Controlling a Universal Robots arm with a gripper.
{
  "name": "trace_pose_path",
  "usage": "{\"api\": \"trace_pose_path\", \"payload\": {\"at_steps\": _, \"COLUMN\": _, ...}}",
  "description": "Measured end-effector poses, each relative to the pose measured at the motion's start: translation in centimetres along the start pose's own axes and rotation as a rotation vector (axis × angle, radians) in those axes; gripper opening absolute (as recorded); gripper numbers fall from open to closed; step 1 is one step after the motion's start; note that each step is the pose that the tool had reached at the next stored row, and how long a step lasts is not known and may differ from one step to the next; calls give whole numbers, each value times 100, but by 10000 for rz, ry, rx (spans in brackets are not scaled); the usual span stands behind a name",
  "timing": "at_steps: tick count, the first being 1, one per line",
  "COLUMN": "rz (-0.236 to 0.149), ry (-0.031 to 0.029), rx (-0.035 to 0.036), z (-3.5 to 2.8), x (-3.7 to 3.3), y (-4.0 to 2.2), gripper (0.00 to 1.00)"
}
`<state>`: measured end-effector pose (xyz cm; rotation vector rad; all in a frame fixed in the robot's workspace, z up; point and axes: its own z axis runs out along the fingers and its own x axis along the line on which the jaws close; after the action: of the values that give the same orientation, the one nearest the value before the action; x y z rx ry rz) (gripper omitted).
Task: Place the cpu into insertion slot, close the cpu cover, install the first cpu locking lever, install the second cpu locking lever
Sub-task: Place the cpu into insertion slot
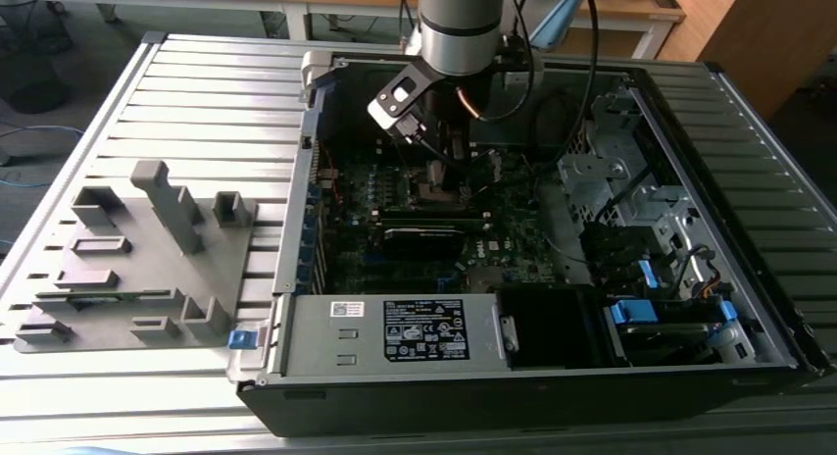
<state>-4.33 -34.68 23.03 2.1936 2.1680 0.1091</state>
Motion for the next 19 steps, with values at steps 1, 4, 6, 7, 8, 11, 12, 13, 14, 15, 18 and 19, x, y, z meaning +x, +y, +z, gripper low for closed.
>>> {"api": "trace_pose_path", "payload": {"at_steps": 1, "rz": 0, "ry": 1, "rx": 0, "z": 1, "x": 0, "y": 0, "gripper": 54}}
{"api": "trace_pose_path", "payload": {"at_steps": 4, "rz": 0, "ry": 1, "rx": -1, "z": 7, "x": 0, "y": -1, "gripper": 54}}
{"api": "trace_pose_path", "payload": {"at_steps": 6, "rz": 0, "ry": 0, "rx": 0, "z": 25, "x": 0, "y": -2, "gripper": 54}}
{"api": "trace_pose_path", "payload": {"at_steps": 7, "rz": 0, "ry": 1, "rx": 0, "z": 26, "x": 0, "y": -2, "gripper": 54}}
{"api": "trace_pose_path", "payload": {"at_steps": 8, "rz": 0, "ry": 1, "rx": 0, "z": 26, "x": 0, "y": -2, "gripper": 54}}
{"api": "trace_pose_path", "payload": {"at_steps": 11, "rz": 0, "ry": 3, "rx": -2, "z": 35, "x": 0, "y": -3, "gripper": 54}}
{"api": "trace_pose_path", "payload": {"at_steps": 12, "rz": 1, "ry": 1, "rx": -1, "z": 39, "x": 0, "y": -4, "gripper": 54}}
{"api": "trace_pose_path", "payload": {"at_steps": 13, "rz": 1, "ry": 0, "rx": 0, "z": 44, "x": 0, "y": -7, "gripper": 54}}
{"api": "trace_pose_path", "payload": {"at_steps": 14, "rz": 2, "ry": 0, "rx": -1, "z": 49, "x": -1, "y": -13, "gripper": 54}}
{"api": "trace_pose_path", "payload": {"at_steps": 15, "rz": 0, "ry": 0, "rx": 0, "z": 53, "x": -1, "y": -19, "gripper": 54}}
{"api": "trace_pose_path", "payload": {"at_steps": 18, "rz": 0, "ry": 0, "rx": -1, "z": 74, "x": -1, "y": -31, "gripper": 54}}
{"api": "trace_pose_path", "payload": {"at_steps": 19, "rz": -1, "ry": -1, "rx": 0, "z": 77, "x": -1, "y": -31, "gripper": 54}}
